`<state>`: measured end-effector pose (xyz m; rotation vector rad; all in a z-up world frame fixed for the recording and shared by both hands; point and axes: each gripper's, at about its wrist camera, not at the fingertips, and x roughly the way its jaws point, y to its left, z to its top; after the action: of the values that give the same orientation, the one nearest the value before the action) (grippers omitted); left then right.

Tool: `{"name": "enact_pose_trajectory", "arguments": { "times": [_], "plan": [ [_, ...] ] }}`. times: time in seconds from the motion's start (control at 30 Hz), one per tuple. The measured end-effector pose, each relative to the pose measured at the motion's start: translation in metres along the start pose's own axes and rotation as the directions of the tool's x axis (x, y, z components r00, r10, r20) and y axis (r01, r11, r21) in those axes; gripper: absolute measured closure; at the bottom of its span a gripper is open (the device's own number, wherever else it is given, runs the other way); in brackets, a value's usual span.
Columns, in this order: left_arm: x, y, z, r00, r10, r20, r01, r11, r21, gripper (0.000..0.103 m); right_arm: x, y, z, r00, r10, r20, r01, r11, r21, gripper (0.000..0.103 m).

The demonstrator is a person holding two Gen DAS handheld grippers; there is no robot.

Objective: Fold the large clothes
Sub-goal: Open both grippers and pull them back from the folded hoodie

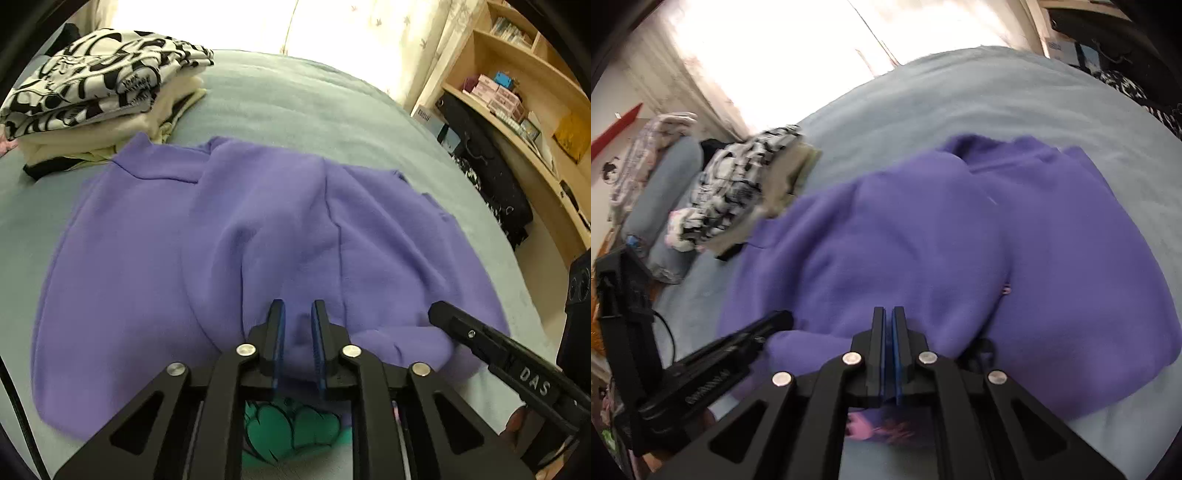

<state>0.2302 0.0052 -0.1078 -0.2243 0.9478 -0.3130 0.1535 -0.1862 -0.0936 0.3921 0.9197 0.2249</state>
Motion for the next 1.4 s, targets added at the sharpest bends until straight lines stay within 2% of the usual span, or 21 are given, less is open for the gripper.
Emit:
{"name": "enact_pose_trajectory", "arguments": {
  "times": [0.13, 0.27, 0.33, 0.5, 0.6, 0.7, 0.73, 0.93, 1.17, 1.27, 1.4],
  "plan": [
    [-0.013, -0.002, -0.009, 0.999, -0.039, 0.021, 0.040, 0.999, -0.014, 0.085, 0.001, 0.028, -0.011, 1.000, 0.017, -0.005, -0.017, 0.994, -0.104, 0.098],
    [0.006, -0.005, -0.025, 1.000, 0.000, -0.028, 0.001, 0.999, 0.048, 0.085, 0.041, 0.039, -0.038, 0.989, -0.118, -0.093, 0.094, 0.968, -0.232, 0.098],
    [0.011, -0.006, -0.031, 1.000, 0.018, -0.016, -0.017, 0.998, 0.062, 0.086, 0.040, 0.038, -0.043, 0.991, -0.114, -0.063, 0.098, 0.970, -0.224, 0.097],
    [-0.001, -0.008, -0.028, 1.000, 0.007, 0.011, -0.007, 0.998, 0.056, 0.085, 0.023, 0.033, -0.037, 0.995, -0.072, -0.076, 0.060, 0.986, -0.154, 0.097],
    [-0.016, -0.008, -0.029, 1.000, 0.001, 0.015, -0.002, 0.999, 0.035, 0.083, 0.000, 0.037, -0.040, 0.997, -0.049, -0.057, 0.040, 0.987, -0.154, 0.097],
    [-0.035, -0.008, -0.034, 1.000, -0.012, 0.008, 0.012, 1.000, 0.001, 0.064, -0.027, 0.048, -0.046, 0.999, -0.028, -0.032, 0.022, 0.984, -0.176, 0.097],
    [-0.043, -0.010, -0.037, 1.000, -0.014, 0.007, 0.014, 1.000, -0.007, 0.062, -0.037, 0.051, -0.048, 1.000, -0.017, -0.026, 0.012, 0.983, -0.181, 0.097],
    [-0.087, -0.017, -0.054, 1.000, -0.009, 0.016, 0.009, 1.000, 0.001, 0.062, -0.093, 0.070, -0.065, 1.000, 0.023, 0.013, -0.020, 0.976, -0.216, 0.097],
    [-0.144, -0.020, -0.074, 0.998, -0.015, 0.062, 0.015, 1.000, 0.009, 0.060, -0.161, 0.089, -0.084, 0.996, 0.045, 0.076, -0.023, 0.961, -0.274, 0.098],
    [-0.158, -0.018, -0.081, 0.997, -0.022, 0.079, 0.022, 1.000, 0.001, 0.057, -0.187, 0.097, -0.092, 0.993, 0.050, 0.110, -0.014, 0.952, -0.305, 0.098],
    [-0.169, -0.015, -0.090, 0.996, -0.026, 0.082, 0.026, 1.000, 0.001, 0.056, -0.202, 0.103, -0.097, 0.991, 0.038, 0.129, 0.006, 0.946, -0.325, 0.097]
  ]
}}
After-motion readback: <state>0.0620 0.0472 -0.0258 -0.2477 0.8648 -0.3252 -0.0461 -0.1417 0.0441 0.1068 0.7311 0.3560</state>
